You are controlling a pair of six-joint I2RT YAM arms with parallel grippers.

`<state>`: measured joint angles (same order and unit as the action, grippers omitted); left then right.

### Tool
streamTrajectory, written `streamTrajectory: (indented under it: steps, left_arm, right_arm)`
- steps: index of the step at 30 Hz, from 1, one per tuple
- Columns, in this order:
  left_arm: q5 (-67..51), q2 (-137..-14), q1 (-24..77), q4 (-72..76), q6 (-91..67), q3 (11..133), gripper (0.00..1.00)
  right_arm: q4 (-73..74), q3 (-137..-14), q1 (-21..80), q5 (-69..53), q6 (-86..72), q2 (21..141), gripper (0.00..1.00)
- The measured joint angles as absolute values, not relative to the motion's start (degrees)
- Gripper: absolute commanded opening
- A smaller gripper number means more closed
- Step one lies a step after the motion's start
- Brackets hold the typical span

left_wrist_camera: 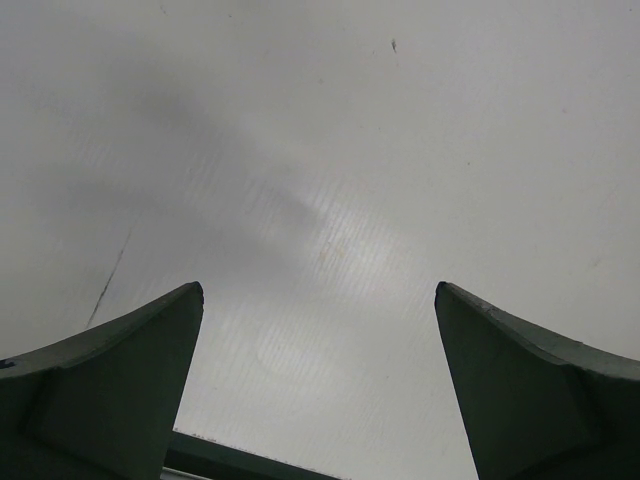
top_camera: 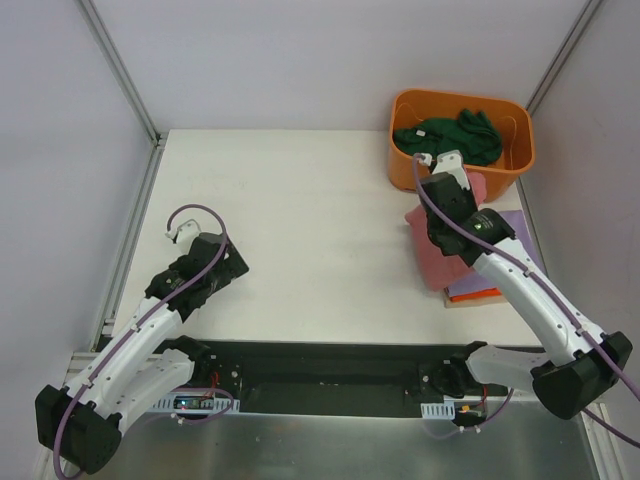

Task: Fold and stack the t-shirts
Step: Put the neatly folded tshirt into the corner of the board with the right arm

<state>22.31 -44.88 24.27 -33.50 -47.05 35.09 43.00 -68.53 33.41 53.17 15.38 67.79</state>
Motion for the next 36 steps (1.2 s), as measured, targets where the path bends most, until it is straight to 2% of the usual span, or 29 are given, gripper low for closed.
streamTrajectory:
  steps: [14,21,36]
  left_arm:
    - [23.1,-44.9,23.9,-33.5,-47.1,35.1,0.99]
    - [23.1,-45.0,23.9,-33.5,-47.2,35.1,0.99]
    - [23.2,-46.3,23.5,-33.6,-47.2,35.1,0.99]
  right_arm:
    - [47.8,-76.6,24.9,43.9,16.1,67.1,0.0]
    - [48.3,-76.7,16.4,39.1,16.2,68.4,0.0]
    - [40.8,-75.2,-5.1,27.9,24.3,80.4,0.0]
